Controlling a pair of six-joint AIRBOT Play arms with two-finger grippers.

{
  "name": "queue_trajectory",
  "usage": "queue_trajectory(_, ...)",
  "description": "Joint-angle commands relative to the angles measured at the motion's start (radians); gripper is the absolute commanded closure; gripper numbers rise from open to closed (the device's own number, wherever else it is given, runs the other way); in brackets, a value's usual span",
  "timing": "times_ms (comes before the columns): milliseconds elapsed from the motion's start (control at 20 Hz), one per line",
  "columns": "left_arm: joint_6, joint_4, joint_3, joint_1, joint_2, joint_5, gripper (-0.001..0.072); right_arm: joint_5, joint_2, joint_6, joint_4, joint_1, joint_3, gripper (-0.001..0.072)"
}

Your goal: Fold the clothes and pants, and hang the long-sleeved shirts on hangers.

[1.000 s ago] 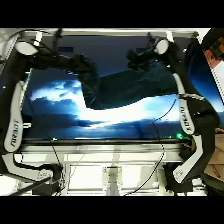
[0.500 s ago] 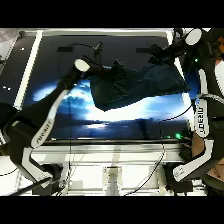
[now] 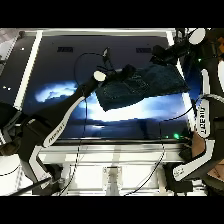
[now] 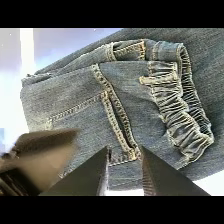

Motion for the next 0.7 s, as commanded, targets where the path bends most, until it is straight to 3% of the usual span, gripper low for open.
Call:
queue_trajectory(0,0.014,-0.007,0.000,0.095,0.022,-0.128,0.0683,0.006,0.000,-0.033,0.005,-0.019,0.000,0.0697)
queue_trajectory(100,0.090,-0.002,0.000,0.191,0.044,-0.291,0.0685,0.008,0.000,-0.085,0.049,-0.042,0.000,0.0697)
queue_trajectory(200,0.092,0.067,-0.001,0.286,0.068,-0.430,0.0686,0.008,-0.001,-0.151,0.180,-0.084,0.000,0.0699)
queue_trajectory(350,0.013,0.267,-0.045,0.394,0.117,-0.615,0.0687,0.026,-0.007,-0.291,0.484,-0.157,-0.023,0.0700)
queue_trajectory(500,-0.005,0.381,-0.240,0.458,0.224,-0.661,0.0687,0.113,-0.031,-0.341,0.650,-0.203,-0.027,0.0699)
queue_trajectory(650,-0.005,0.364,-0.483,0.521,0.346,-0.631,0.0685,0.135,-0.044,-0.341,0.653,-0.206,-0.027,0.0698)
